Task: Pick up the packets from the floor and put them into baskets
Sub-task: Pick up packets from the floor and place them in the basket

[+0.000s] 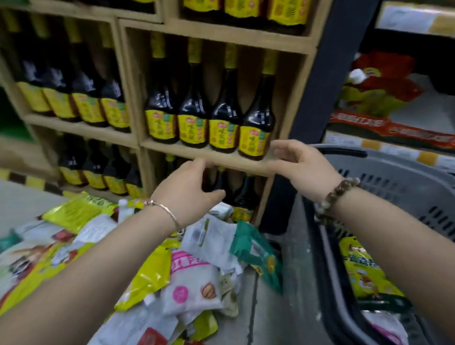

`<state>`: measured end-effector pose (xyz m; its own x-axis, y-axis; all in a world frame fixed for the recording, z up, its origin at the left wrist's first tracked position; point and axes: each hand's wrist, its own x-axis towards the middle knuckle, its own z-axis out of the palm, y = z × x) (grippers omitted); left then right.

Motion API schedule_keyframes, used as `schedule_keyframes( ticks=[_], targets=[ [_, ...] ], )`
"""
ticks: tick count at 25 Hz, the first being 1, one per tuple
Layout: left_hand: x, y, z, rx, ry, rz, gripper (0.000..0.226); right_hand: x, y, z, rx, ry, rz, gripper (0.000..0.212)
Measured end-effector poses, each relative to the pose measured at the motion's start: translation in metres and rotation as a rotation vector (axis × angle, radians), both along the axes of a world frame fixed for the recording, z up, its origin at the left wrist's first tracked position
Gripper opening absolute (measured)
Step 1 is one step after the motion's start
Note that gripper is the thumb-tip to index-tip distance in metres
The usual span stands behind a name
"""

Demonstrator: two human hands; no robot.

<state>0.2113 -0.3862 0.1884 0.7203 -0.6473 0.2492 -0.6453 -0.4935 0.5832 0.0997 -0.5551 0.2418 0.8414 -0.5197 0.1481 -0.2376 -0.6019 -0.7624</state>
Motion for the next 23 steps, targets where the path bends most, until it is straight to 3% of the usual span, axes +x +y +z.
schedule_keyframes(
  ticks=[8,14,23],
  targets=[
    [0.007,0.118,-0.090,0.004,0.080,0.151,0.058,0.055,0.121,-0.073,-0.068,0.135,0.123,0.046],
    [0.005,0.167,-0.170,0.019,0.215,0.247,0.055,0.072,0.154,-0.186,-0.144,0.426,0.234,0.051],
    [0.013,0.196,-0.221,0.088,0.264,0.343,0.055,0.084,0.182,-0.265,-0.618,0.574,0.550,0.077]
  ],
)
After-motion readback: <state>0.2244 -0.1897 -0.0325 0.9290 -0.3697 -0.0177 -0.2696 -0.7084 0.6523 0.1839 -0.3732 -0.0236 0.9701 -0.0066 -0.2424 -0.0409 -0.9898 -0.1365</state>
